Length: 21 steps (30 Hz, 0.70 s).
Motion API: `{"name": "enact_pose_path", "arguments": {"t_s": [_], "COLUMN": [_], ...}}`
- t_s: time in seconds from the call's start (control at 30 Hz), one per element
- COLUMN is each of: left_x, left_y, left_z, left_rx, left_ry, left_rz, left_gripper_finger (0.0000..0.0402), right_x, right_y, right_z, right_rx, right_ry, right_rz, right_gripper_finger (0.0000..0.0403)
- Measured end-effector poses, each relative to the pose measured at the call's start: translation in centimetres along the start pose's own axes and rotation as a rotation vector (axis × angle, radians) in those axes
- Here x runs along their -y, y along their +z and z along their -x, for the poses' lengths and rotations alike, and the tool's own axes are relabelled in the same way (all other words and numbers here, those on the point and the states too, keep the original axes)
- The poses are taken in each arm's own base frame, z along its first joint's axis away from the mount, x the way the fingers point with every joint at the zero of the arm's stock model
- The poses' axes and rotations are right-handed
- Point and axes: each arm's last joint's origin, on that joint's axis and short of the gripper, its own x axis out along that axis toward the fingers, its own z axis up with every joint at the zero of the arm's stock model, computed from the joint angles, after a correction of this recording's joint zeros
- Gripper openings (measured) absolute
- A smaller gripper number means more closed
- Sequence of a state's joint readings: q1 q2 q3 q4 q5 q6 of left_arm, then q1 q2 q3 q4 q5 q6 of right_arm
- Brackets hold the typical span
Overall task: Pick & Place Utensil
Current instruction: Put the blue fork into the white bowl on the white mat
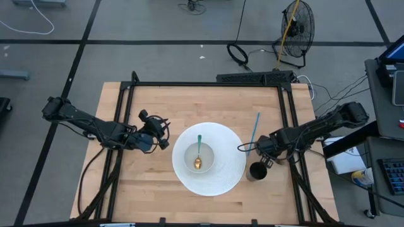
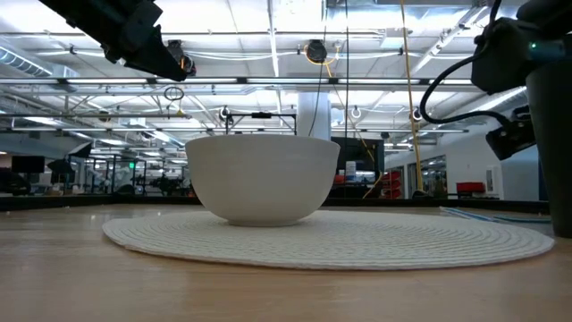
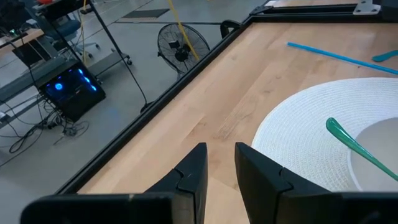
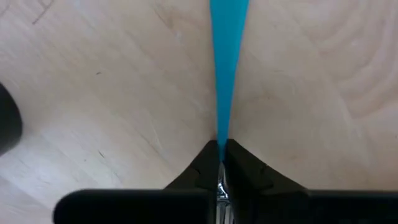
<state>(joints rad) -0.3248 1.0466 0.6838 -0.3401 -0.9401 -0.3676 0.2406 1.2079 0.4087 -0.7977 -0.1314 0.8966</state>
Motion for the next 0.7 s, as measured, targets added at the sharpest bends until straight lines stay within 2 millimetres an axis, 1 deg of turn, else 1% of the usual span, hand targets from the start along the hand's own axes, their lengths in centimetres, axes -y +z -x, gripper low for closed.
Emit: {"name": "enact_pose_path", "arguments": {"t_s": [0.1,0.2,0.37,0.7], "left_x": [0.01,0.0,0.0,0.0], "left_y": [0.0,0.0,-0.01,-0.01], "left_z": [0.0,0.0,0.0,0.0], "left_rx": [0.0,0.0,-0.001,0.0], "left_ry": [0.0,0.0,0.001,0.001], "left_rz": [0.0,0.0,-0.001,-0.002], "left_gripper_finger": [0.0088,0.0088,0.0088,0.0088], "right_x": [0.08,0.12,0.19,0.27], "right_y": [0.03,0.0,-0.05,-0.12], "right_z": [-0.01,0.04,0.14,0.92], "right_rx": [-0.005,0.001,0.015,0.103], "right_ry": [0.001,0.006,0.011,0.051], "right_rz": [-0.005,0.009,0.014,0.025], "right_gripper_finger": [0.0014,0.0006,0.0005,0.0002]}}
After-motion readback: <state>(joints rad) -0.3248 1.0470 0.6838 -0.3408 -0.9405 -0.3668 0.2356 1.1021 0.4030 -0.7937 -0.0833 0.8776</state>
